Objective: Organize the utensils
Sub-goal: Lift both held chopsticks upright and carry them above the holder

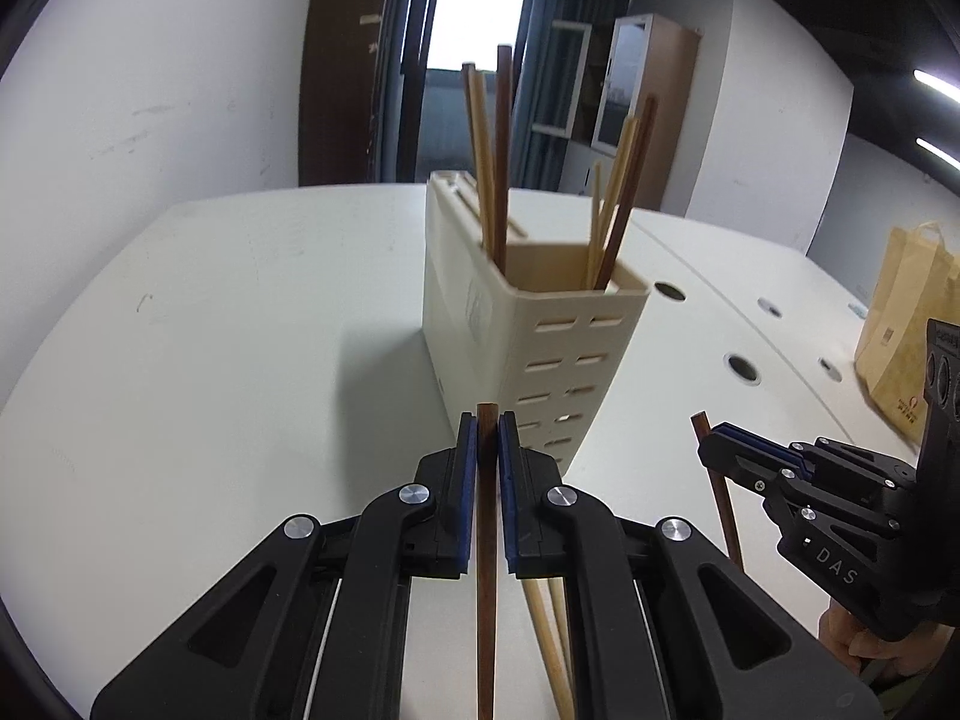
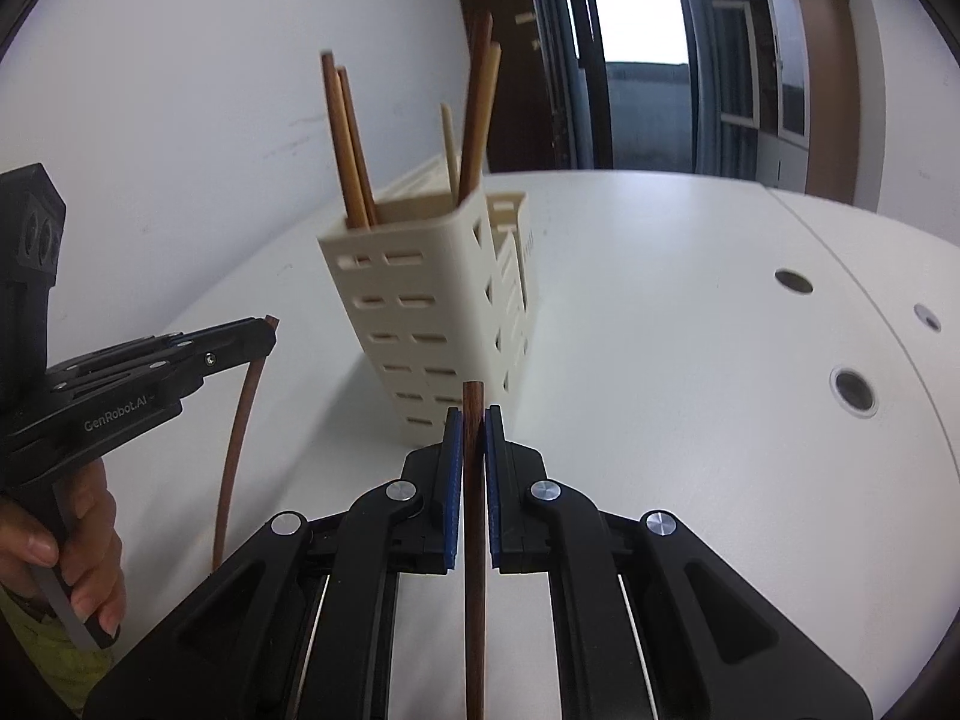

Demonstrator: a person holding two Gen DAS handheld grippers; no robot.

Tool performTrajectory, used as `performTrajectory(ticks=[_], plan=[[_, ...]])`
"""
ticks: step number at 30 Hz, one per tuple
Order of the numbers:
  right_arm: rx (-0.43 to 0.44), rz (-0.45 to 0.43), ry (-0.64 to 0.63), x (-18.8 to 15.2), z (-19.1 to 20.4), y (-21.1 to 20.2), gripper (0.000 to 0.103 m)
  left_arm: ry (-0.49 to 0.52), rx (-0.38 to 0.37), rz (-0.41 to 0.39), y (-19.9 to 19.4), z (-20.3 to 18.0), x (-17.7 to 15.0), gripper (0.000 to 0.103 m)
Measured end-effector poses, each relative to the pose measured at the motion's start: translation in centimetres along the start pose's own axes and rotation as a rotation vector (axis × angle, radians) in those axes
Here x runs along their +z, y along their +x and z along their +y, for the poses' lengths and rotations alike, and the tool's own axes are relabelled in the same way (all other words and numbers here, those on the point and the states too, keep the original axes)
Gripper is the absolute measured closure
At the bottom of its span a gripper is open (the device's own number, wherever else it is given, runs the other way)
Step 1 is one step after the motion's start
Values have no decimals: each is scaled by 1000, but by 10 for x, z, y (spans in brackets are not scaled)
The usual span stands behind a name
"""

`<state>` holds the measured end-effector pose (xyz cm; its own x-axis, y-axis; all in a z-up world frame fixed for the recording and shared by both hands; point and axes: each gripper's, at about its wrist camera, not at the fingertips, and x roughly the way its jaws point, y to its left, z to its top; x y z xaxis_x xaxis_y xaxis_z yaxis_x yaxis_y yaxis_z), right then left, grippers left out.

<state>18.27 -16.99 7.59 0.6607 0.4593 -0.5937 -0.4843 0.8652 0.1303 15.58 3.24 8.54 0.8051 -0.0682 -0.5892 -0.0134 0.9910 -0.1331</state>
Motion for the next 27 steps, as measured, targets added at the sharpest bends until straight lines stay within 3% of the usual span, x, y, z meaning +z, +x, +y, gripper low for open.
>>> performTrajectory(ticks=[7,27], plan=[[11,-107,-11,14,1,-34,95,1,-6,-94,-28,-20,9,96],[20,-255,-63,47,14,-81,95,58,11,-258,-79,-45,35,96]])
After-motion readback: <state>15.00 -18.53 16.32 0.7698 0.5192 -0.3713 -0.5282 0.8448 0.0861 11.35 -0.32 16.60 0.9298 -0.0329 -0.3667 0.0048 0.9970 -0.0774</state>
